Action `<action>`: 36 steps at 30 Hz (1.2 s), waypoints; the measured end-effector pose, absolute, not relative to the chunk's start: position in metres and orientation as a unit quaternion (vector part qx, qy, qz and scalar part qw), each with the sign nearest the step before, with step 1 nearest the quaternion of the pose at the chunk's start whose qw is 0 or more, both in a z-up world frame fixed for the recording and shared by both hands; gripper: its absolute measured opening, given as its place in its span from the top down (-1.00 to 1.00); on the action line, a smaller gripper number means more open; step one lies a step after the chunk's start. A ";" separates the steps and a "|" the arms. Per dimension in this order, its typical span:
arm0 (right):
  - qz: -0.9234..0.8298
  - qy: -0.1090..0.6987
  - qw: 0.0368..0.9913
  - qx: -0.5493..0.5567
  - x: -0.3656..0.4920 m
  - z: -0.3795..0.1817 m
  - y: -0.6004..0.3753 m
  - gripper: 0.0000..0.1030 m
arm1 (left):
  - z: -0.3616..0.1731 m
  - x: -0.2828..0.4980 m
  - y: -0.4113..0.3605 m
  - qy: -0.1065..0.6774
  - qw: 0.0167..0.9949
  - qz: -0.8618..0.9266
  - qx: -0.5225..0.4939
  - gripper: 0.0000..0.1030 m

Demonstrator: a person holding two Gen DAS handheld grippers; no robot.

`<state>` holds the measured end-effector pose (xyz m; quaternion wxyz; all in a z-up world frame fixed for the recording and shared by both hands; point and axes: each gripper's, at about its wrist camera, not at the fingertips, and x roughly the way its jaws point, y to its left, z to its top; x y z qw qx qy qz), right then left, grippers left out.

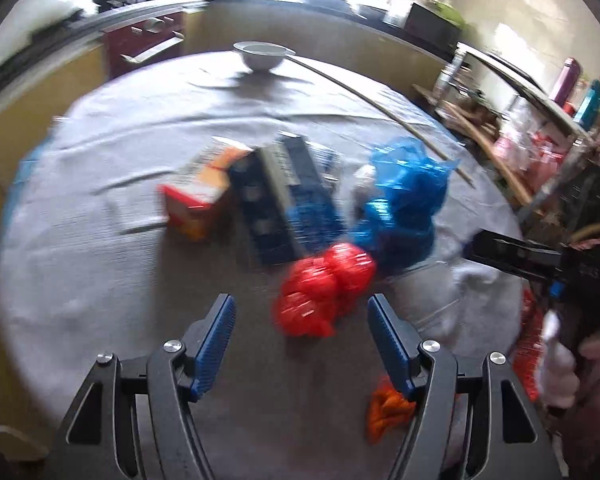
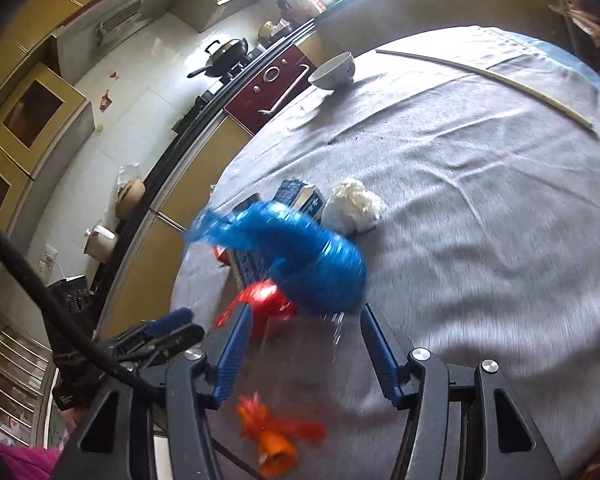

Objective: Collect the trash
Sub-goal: 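Grasp the red plastic bag with the left tool while the right tool grasps the clear tray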

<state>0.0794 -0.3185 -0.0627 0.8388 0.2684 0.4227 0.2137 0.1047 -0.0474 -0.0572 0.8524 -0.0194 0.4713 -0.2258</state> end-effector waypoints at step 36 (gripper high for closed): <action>0.277 0.462 0.842 0.018 0.060 -0.077 -0.244 0.02 | -0.050 0.084 -0.014 0.469 0.847 -0.249 0.013 -0.44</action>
